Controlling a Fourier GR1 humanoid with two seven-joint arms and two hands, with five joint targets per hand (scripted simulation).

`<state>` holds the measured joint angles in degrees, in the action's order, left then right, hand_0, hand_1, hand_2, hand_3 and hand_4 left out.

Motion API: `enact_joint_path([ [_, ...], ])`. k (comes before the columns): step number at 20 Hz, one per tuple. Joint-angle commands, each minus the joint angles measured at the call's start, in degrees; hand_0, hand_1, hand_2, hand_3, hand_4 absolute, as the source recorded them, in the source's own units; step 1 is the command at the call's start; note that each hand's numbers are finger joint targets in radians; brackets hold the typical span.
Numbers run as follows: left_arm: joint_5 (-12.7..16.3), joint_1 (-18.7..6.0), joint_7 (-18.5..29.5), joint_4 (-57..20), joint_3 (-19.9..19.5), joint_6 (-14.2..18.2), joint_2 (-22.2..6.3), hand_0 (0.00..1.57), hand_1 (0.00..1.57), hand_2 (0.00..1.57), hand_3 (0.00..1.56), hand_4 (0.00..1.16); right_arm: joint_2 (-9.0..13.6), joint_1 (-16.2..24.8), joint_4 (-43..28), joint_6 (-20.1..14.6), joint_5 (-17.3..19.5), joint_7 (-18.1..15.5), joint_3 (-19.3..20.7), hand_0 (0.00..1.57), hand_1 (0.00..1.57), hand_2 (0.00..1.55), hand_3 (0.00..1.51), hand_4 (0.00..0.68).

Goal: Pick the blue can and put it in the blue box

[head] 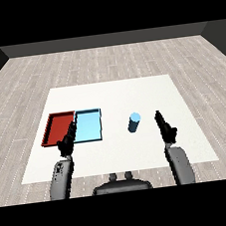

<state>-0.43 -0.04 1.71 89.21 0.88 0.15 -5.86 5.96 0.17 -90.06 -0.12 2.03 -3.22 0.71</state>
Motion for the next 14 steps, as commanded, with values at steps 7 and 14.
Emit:
enact_joint_path([
  [7, 3.9, -1.7, 9.2, 5.7, -1.6, -1.2, 3.5, 0.0, 0.0, 0.0, 0.0, 0.0, -5.8, -6.1, 0.0, 1.4, -4.4, -4.8, -2.9, 0.0, 0.0, 0.0, 0.0, 0.0],
  [14, 6.8, -2.6, 15.6, -0.5, -4.2, -6.6, 1.2, 0.0, 0.0, 0.0, 0.0, 0.0, -5.4, -12.4, 9.1, 4.1, -6.7, -9.3, -0.2, 0.0, 0.0, 0.0, 0.0, 0.0],
])
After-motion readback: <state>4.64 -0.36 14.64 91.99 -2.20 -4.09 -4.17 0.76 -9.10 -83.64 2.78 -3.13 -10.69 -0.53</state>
